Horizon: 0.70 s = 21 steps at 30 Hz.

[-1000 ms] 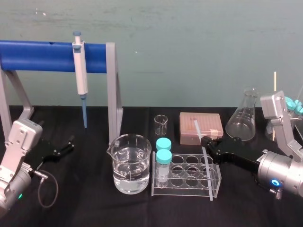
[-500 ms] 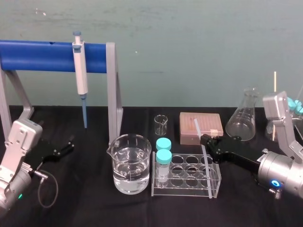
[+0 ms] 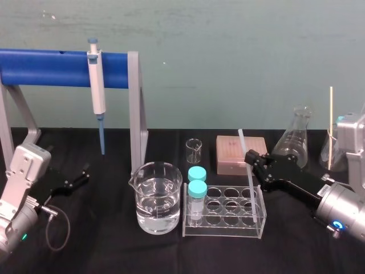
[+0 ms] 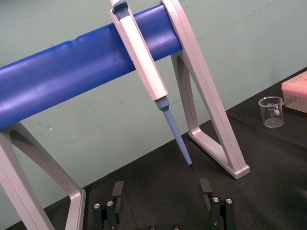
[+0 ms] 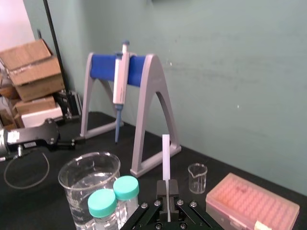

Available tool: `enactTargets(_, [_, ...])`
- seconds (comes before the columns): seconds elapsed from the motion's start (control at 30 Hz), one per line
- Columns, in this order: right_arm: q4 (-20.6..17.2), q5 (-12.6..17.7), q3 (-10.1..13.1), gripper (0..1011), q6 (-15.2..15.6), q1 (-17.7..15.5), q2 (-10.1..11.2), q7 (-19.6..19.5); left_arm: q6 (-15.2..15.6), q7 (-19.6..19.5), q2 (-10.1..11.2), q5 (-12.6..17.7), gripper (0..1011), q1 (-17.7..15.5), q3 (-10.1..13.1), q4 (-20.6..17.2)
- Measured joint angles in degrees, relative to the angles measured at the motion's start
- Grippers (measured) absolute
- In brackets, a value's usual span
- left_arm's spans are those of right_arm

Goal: Pick up the stirring rod with one hand, then place it down.

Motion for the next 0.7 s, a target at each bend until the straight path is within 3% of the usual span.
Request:
enactTargets(0.37, [-1.0, 2.9, 3.8, 29, -6.4, -2.9, -1.9, 4.0, 0.0, 0.0, 0.0, 0.0, 1000, 0.0, 0.0, 0.0])
enactTargets(0.7, [-2.1, 2.7, 5.3, 28, -10.3, 0.3, -2.5, 6.9, 0.0, 0.0, 0.0, 0.0, 1000, 0.0, 0.0, 0.0])
